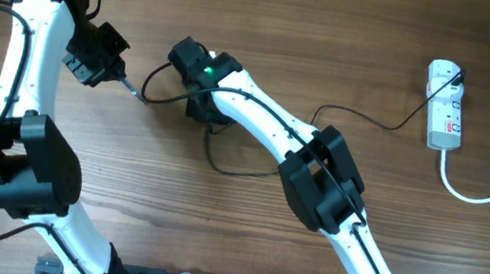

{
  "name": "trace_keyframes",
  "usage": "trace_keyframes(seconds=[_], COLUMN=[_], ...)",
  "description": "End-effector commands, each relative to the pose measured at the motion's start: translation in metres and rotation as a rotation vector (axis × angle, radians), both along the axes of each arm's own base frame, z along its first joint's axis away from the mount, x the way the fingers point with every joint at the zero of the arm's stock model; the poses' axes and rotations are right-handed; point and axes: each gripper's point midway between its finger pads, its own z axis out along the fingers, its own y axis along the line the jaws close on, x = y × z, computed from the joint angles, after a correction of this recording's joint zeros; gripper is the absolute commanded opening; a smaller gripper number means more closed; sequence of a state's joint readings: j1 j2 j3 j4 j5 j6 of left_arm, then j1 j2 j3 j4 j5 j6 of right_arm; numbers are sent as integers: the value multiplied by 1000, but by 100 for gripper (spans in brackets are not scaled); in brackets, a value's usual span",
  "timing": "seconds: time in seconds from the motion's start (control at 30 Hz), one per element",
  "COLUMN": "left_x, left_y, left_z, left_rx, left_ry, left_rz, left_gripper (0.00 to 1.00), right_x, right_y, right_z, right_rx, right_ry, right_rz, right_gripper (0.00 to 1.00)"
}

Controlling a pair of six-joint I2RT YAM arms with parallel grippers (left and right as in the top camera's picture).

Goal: Plug charger to phone and switch on socket

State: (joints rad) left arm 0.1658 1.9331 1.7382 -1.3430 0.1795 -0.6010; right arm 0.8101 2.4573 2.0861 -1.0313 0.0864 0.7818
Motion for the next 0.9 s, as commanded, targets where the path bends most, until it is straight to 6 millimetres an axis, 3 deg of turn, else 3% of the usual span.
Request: trace_keyframes(seconds=[0.0, 0.33, 0.63, 0.73, 0.8, 0.87], left_x=[-1, -1, -1, -1, -1, -1], left_y=[2, 2, 2, 2, 2, 2], left_z=[9, 9, 9, 9, 9, 9], left_rx=[10, 10, 10, 10, 10, 10], left_ry=[-23, -23, -23, -23, -23, -24], left_rz=[12, 12, 13, 12, 12, 12], left_gripper=[4, 4, 4, 4, 4, 4], right_x=[3, -14, -45, -47, -50, -51], right_y=[-11, -27, -64, -65, -64, -63], right_z=[-7, -17, -14, -10, -7, -7], right_rx=[-64, -126, -277, -279, -267, -247], right_ry=[-10, 57, 188, 195, 205, 222], right_rz=[-8, 14, 18, 19, 16, 9], right_gripper=[17, 14, 20, 25, 40, 48])
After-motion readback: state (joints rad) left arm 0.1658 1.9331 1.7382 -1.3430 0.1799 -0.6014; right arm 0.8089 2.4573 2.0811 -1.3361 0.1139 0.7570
